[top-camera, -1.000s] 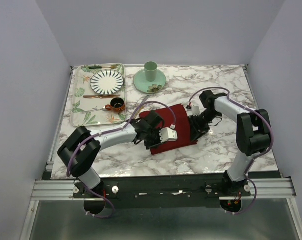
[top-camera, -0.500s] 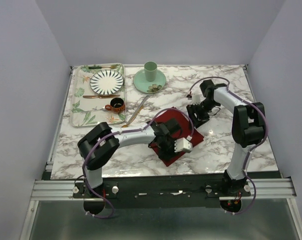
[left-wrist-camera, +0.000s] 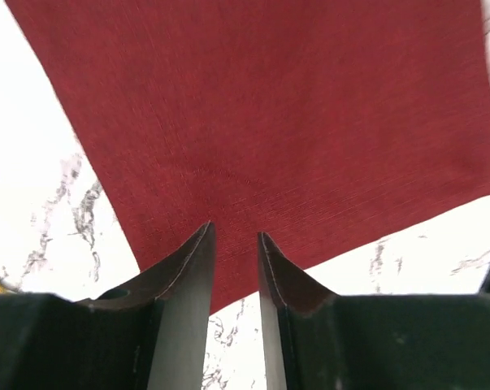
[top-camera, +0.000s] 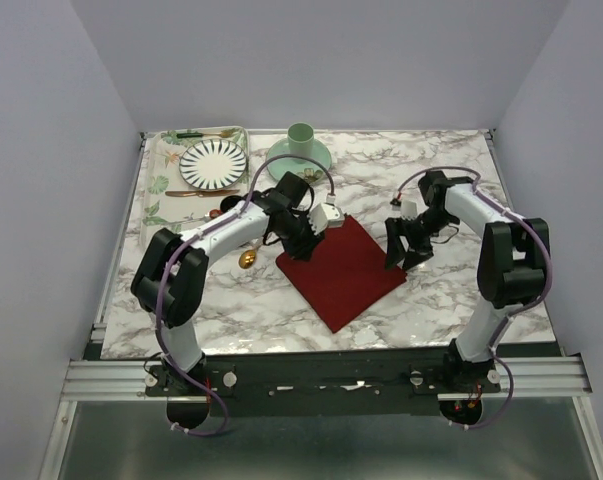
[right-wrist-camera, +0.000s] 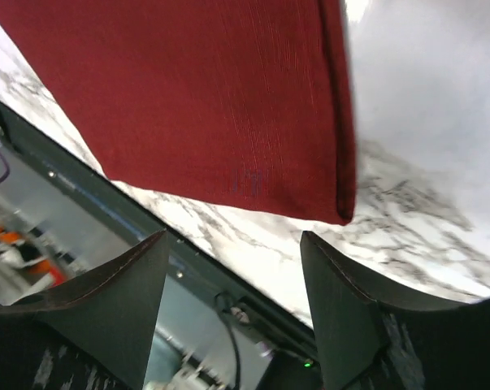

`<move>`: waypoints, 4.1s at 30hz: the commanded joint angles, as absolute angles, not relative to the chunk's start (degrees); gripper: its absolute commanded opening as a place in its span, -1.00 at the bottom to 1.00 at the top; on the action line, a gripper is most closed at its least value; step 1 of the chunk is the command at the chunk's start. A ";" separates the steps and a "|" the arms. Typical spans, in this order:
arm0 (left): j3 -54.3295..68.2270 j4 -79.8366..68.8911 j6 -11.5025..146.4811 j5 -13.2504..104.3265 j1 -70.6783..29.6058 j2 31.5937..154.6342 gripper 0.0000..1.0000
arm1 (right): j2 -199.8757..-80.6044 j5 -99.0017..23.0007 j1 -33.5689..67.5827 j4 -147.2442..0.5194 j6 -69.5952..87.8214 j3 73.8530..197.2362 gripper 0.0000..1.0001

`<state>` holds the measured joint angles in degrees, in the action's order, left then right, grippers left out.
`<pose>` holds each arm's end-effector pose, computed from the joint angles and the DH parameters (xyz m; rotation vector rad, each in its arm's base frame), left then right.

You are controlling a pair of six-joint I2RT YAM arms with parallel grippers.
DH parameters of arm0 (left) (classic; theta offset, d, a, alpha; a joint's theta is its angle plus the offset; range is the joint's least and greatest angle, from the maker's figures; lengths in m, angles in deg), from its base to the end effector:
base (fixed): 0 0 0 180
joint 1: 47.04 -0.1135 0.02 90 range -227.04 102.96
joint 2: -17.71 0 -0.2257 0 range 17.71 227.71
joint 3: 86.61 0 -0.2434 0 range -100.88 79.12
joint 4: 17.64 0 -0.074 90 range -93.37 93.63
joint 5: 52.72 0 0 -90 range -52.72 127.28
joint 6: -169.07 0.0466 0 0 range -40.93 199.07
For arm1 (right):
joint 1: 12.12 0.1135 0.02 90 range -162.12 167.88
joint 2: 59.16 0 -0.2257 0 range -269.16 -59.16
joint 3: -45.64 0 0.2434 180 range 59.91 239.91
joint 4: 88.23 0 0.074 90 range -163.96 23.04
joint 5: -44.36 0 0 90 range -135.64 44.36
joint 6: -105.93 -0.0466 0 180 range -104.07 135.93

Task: Fold the napkin into a case and place the utensils inside
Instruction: Smooth out the lower triangle-folded napkin at the center of the board.

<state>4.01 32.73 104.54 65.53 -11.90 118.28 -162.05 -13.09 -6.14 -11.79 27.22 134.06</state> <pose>0.2776 -0.2223 0.1870 1.4570 2.1639 -0.7084 0.3000 0.0566 0.1594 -0.4443 2.9723 0.8776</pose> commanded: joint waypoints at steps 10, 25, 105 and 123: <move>15.21 37.15 105.27 60.74 -7.58 120.19 -0.51 | -176.05 -12.07 -5.97 -14.10 21.64 137.94 0.11; 16.36 31.97 91.48 82.06 -12.13 110.27 -0.09 | -170.89 2.47 -5.79 -7.60 32.97 148.27 0.21; 39.39 -33.44 29.93 98.45 -18.21 127.92 0.58 | -184.93 14.48 -1.05 -17.00 27.18 129.00 1.00; 19.99 5.23 64.82 88.36 -16.27 116.12 -0.27 | -174.19 19.43 -7.09 -11.01 23.50 143.39 0.64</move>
